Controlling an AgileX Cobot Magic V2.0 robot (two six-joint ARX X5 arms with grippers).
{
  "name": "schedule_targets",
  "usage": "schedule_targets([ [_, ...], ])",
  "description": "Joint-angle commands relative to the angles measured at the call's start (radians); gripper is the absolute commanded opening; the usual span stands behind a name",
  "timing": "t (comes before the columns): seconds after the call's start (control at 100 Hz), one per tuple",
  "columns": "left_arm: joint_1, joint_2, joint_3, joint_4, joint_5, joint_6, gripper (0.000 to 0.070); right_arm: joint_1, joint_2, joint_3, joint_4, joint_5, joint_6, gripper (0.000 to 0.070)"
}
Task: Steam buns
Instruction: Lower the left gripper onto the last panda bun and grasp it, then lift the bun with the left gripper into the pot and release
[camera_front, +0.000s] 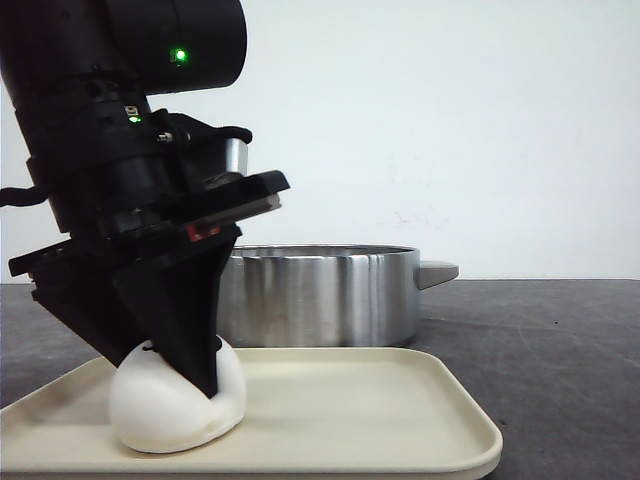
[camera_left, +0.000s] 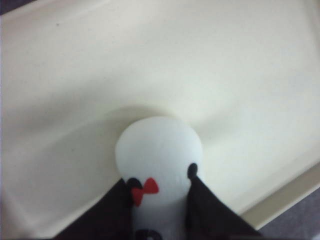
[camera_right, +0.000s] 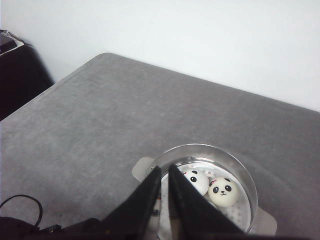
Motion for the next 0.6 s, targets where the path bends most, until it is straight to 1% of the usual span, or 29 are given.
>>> schedule_targets([
  [0.0,-0.012,0.019,0.014,-0.010,-0.012,0.046,0.0000,0.011,0.006,0.020,0.008,0.000,0.014,0.0016],
  [0.1,-0.012,-0.008,0.029,-0.027,-0.011,0.041,0.0000,0.011,0.006,0.020,0.007,0.000,0.014,0.0016],
  [0.23,-0.021,-0.116,0.082,-0.024,-0.014,0.041,0.0000,0.012,0.006,0.020,0.001,-0.002,0.014,0.0016],
  [0.28,-0.021,-0.159,0.114,-0.020,-0.029,0.040,0.0000,0.012,0.006,0.020,-0.005,-0.002,0.014,0.0016],
  [0.37,-0.016,-0.213,0.184,-0.019,-0.081,0.043,0.0000,0.013,0.006,0.020,-0.011,-0.003,0.014,0.0016],
  [0.42,-0.003,-0.220,0.230,-0.021,-0.095,0.050,0.0000,0.015,0.006,0.020,-0.011,-0.003,0.014,0.0016],
  [0.59,0.073,-0.169,0.368,-0.027,-0.095,0.100,0.0000,0.037,0.006,0.020,0.002,-0.002,0.014,0.0016],
])
